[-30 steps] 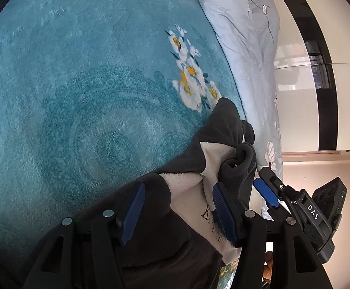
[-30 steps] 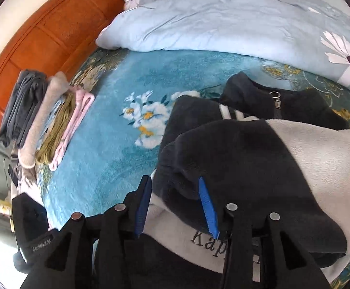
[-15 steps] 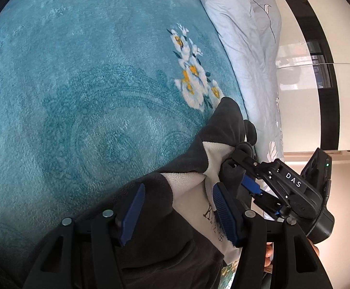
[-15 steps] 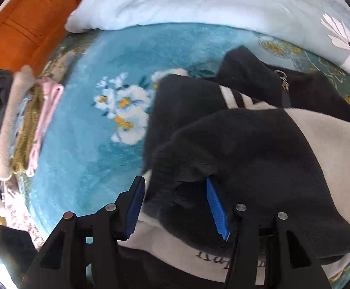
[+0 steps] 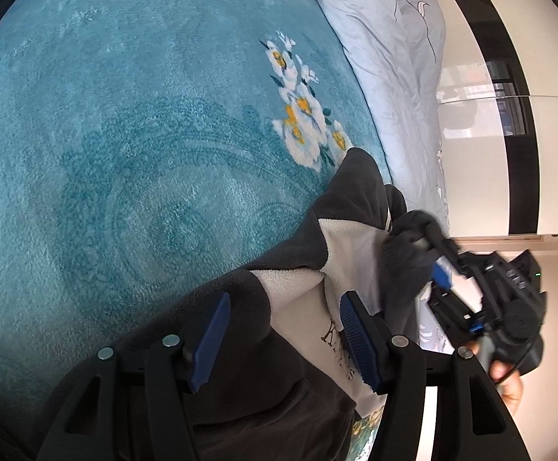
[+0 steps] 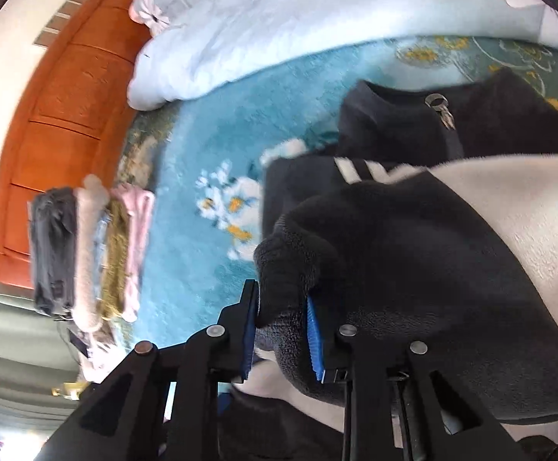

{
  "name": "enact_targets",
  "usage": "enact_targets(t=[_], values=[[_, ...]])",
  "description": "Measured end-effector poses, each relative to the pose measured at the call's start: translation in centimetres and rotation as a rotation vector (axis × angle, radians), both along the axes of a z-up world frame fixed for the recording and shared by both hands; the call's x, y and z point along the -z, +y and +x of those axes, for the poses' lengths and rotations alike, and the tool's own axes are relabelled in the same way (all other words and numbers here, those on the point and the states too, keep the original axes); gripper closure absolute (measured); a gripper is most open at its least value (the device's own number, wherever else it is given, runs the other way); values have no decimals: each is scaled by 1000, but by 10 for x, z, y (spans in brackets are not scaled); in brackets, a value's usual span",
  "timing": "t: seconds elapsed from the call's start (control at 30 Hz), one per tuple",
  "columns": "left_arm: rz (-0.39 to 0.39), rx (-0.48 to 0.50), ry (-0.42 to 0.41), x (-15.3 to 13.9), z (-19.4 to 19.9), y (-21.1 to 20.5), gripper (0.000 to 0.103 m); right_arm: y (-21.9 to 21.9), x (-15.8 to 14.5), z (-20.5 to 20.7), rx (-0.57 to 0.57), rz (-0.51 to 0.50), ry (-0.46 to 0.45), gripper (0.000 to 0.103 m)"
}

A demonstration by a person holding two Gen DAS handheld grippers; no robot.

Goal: Fold clothes

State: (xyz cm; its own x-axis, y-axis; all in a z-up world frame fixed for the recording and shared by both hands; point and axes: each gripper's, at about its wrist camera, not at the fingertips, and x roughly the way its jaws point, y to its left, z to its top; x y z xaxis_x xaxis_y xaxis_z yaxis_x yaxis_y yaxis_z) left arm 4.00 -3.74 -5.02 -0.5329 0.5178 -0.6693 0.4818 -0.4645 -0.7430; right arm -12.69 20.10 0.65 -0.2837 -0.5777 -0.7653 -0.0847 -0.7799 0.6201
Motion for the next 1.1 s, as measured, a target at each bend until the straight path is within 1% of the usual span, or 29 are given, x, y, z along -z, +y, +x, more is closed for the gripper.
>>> enact_targets(t=[0.1,0.23,0.27,0.33,0.37,0.43,0.5,0.6,0.67,0.73,0.83,0.93,1.0,1.1], values=[[-1,3,-1,0,0,1,39,-13,-19,-8,-21,-21,46,79],[-8,8,-3,0,0,2,39,-45,-22,-22,-81,16,41,79],[-9,6,-4,0,1,1,39,-53,-19,-24,-94,37,30,79],[-9,-1,-6,0,2,0,39,-66,-1,-27,-108,118,-22,79],[-7,-5,-6,0,2,-1,39,-69,8,-27,-111,142,-46,79],[1,-11,-5,1,3,-1,39,-74,24,-26,-114,165,-87,77],[6,-10,-5,1,2,-1,39,-78,29,-25,-119,187,-96,76],[6,-1,-2,1,1,0,37,-83,22,-26,-142,199,-74,69],[1,6,4,-1,1,0,36,-84,12,-25,-181,165,-41,53],[-3,10,8,-2,0,0,35,-79,2,-19,-208,136,10,44],[-8,20,8,-3,0,1,33,-62,-9,-1,-204,111,52,44],[-18,48,0,-5,-1,3,30,-29,-11,22,-161,100,60,44],[-25,66,-6,-6,-1,5,30,0,-11,38,-117,122,43,44],[-70,98,-9,-15,-4,3,30,46,-12,65,-37,134,12,44]])
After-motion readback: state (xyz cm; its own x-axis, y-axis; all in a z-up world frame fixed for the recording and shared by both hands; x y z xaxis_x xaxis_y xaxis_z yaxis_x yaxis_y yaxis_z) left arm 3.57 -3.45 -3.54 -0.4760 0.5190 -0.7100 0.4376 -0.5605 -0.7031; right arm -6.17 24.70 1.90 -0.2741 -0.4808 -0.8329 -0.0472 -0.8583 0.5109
